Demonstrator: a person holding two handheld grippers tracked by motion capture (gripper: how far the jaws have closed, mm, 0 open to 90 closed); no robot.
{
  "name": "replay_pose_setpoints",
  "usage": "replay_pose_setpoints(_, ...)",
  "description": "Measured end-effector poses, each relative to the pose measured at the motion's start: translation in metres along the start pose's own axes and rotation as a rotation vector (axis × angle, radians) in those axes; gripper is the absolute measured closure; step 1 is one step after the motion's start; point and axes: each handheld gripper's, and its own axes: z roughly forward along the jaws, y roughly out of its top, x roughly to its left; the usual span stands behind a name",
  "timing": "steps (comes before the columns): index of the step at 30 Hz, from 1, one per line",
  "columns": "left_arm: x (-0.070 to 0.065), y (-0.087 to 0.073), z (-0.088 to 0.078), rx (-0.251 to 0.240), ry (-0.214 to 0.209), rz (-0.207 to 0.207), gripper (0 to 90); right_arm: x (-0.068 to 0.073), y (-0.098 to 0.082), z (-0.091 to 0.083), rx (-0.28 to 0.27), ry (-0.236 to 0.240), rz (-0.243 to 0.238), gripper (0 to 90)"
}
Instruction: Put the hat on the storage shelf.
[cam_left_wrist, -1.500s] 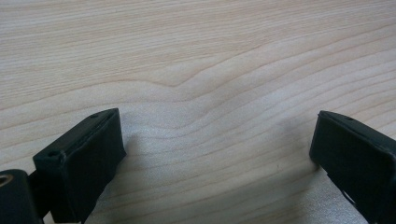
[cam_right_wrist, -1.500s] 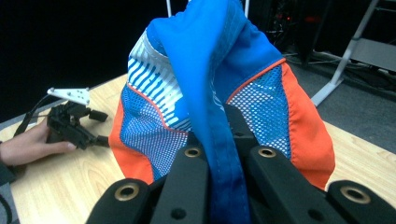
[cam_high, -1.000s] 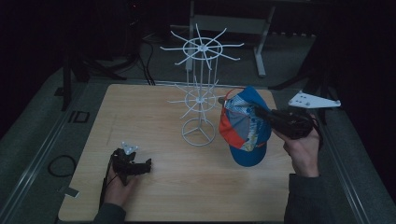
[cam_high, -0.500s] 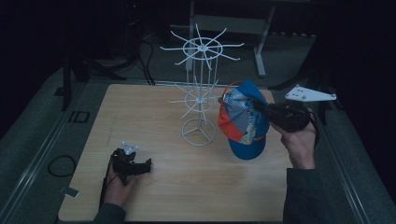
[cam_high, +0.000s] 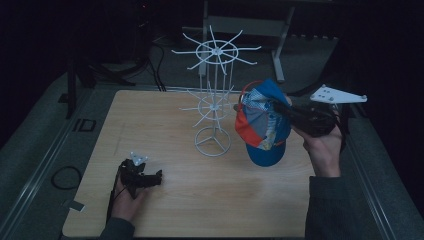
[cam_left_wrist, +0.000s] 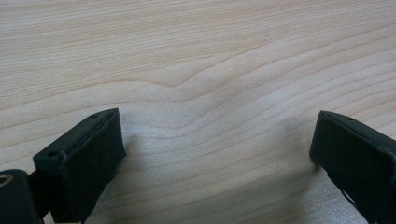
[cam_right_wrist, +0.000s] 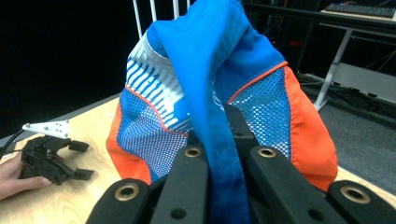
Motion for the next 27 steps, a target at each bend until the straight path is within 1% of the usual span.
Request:
replay_pose_setpoints(4, 0.000, 0.000, 0.000, 0.000, 0.000, 0.000, 3.4, 0.000, 0.003, -0.001, -0.004, 0.001, -0.003, 89.0)
replay_pose_setpoints(10, 0.000, 0.000, 0.000, -0.002, 0.001, 0.000, 3.4, 0.002, 0.010, -0.005, -0.034, 0.023, -0.011, 89.0)
replay_pose_setpoints(16, 0.000, 0.000, 0.000, -0.001, 0.001, 0.000, 3.4, 0.002, 0.014, -0.009, -0.048, 0.020, -0.015, 89.0)
replay_pose_setpoints(27, 0.000, 0.000, 0.000, -0.002, 0.001, -0.001, 3.4, 0.001, 0.017, -0.017, -0.102, 0.020, -0.007, 89.0)
